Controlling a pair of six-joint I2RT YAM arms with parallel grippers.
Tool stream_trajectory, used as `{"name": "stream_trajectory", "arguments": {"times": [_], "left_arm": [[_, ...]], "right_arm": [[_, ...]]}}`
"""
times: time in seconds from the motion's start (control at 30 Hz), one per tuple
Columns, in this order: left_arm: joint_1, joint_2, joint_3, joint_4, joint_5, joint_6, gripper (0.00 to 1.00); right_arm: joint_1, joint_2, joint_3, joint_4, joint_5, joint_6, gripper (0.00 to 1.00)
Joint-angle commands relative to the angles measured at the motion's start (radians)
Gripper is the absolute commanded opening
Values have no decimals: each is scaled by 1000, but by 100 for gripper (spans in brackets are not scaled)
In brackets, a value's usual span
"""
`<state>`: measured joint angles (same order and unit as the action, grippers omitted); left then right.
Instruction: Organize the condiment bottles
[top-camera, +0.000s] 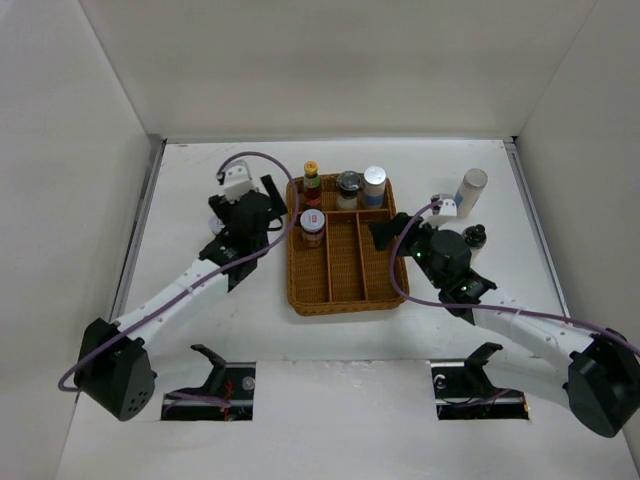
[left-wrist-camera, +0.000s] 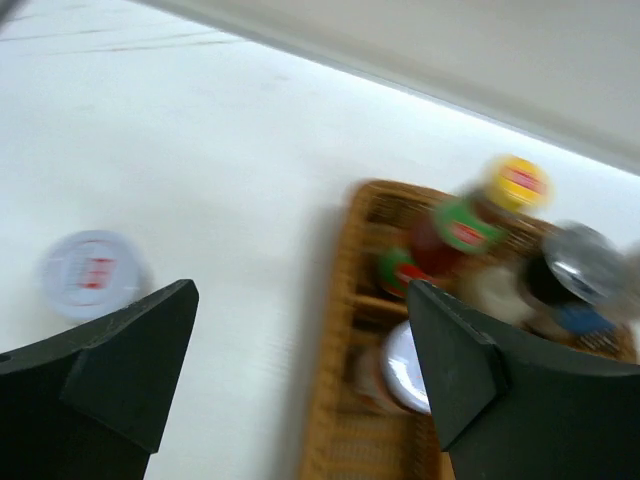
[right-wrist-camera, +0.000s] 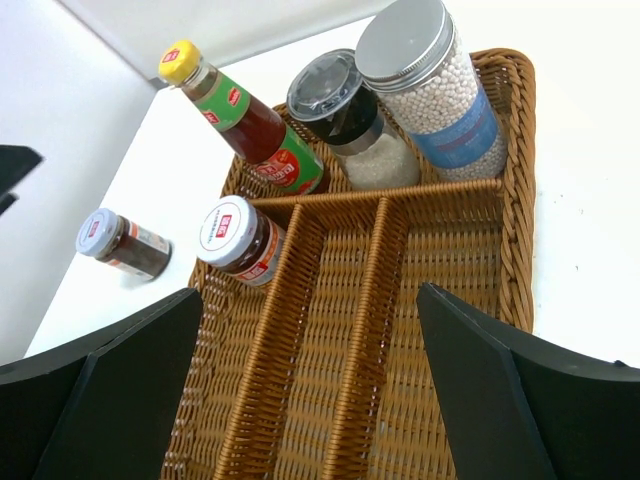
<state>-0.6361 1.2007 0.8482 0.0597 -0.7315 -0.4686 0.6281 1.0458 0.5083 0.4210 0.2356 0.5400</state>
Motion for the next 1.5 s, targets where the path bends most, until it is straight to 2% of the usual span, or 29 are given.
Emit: {"name": "stream_trajectory", "arguments": {"times": [0.0, 0.13, 0.33, 0.5, 0.63, 0.73, 0.83, 0.87, 0.93, 1.1, 1.2, 1.33, 1.47], "left_arm": [[135, -18, -58, -144, -43, -60, 86], [270, 22, -55, -144, -8, -74, 86], [347, 109, -67, -124, 10, -100, 87], [414, 201, -51, -57, 87, -114, 86], [427, 252, -49, -26, 118, -130, 83], [430, 280, -51, 15, 145, -131, 74], [418, 274, -63, 23, 133, -134, 49], [407, 252, -83, 35, 121, -139, 42], [378, 186, -113, 40, 101, -139, 36], [208, -79, -140, -53, 60, -98, 33], [87, -173, -118, -139, 53, -73, 33], [-67, -225, -126, -166, 49, -79, 32], [-217, -165, -106, -158, 46, -84, 31]], "right_arm": [[0, 5, 12, 58, -10, 8, 96], [0, 20, 15, 64, -13, 8, 98], [0, 36, 21, 64, -22, 8, 100], [5, 37, 24, 64, -28, 8, 100], [5, 56, 35, 53, -35, 8, 100], [8, 43, 29, 64, -38, 8, 100], [8, 46, 29, 56, -38, 8, 100], [8, 45, 29, 56, -38, 6, 100], [8, 40, 26, 64, -35, 3, 100], [8, 36, 27, 59, -27, 2, 100], [6, 37, 21, 65, -24, 2, 100], [8, 45, 22, 65, -24, 3, 100], [8, 43, 22, 65, -19, 2, 100]]}}
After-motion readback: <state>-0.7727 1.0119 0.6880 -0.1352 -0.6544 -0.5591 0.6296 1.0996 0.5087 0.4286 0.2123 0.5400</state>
